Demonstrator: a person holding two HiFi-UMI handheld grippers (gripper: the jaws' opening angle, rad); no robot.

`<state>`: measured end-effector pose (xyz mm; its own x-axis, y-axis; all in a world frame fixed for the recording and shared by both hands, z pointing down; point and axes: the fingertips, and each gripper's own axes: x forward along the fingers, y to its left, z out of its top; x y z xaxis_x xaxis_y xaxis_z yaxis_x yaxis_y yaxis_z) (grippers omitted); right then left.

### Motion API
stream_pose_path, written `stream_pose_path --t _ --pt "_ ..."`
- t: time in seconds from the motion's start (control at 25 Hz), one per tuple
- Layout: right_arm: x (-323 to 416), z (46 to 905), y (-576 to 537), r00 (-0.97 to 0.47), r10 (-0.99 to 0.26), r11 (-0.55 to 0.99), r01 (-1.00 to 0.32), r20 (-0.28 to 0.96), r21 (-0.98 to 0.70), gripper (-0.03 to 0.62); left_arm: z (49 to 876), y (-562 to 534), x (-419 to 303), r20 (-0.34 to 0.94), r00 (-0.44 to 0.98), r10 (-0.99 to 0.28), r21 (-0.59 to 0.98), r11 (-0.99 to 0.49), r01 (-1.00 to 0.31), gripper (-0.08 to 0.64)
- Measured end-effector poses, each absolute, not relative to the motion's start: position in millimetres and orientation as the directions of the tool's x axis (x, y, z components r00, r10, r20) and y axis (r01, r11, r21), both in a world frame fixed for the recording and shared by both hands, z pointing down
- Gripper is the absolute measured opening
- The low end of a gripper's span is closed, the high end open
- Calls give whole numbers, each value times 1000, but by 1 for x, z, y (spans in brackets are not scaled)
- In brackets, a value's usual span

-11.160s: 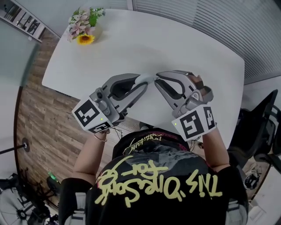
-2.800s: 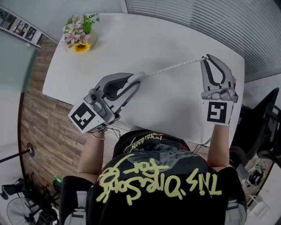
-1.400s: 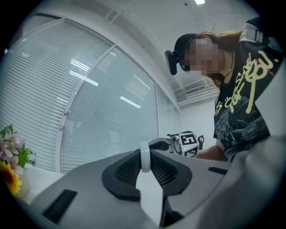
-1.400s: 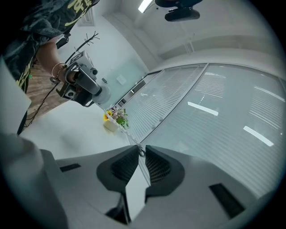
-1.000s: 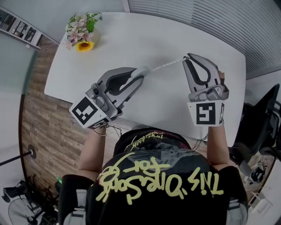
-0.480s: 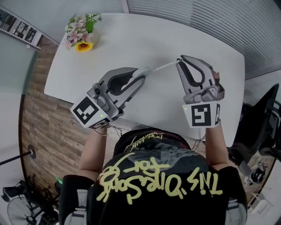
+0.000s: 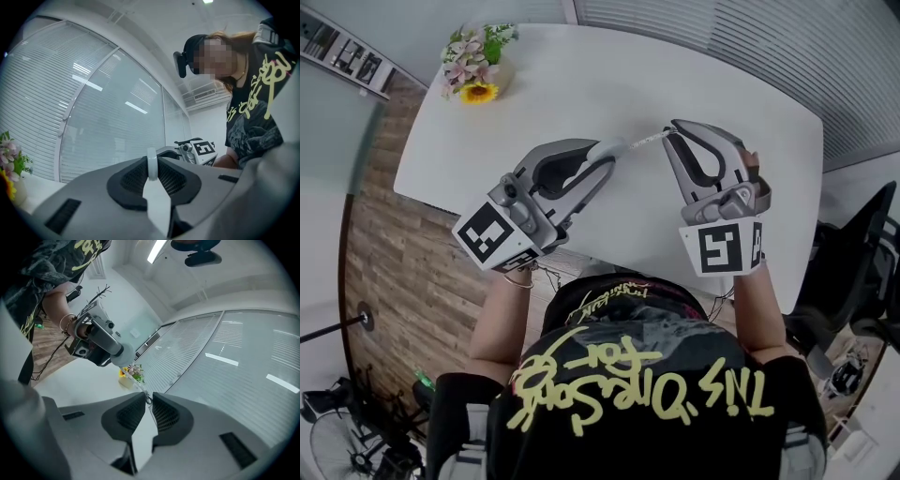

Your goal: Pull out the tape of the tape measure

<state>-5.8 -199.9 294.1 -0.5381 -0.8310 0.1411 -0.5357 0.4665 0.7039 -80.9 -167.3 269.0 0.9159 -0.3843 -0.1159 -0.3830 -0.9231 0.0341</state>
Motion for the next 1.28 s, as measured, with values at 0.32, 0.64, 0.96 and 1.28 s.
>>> stream_pose_path --t 0.32,0.64,0.96,1.28 --pt "-14 298 -192 -582 -799 494 -497 148 714 51 266 -164 -73 -125 908 -399 24 -916 -400 54" --pt "-24 299 -186 -619 -771 517 -470 150 716 51 264 -164 -69 -130 900 -416 23 -909 -417 54" --pt "-31 300 -180 -643 -751 533 -453 152 715 51 264 -163 -66 -129 899 -418 32 -908 -418 54" --pt "-40 303 -177 -664 -729 555 -427 169 714 51 268 -166 -63 -124 901 -415 48 -910 -413 54"
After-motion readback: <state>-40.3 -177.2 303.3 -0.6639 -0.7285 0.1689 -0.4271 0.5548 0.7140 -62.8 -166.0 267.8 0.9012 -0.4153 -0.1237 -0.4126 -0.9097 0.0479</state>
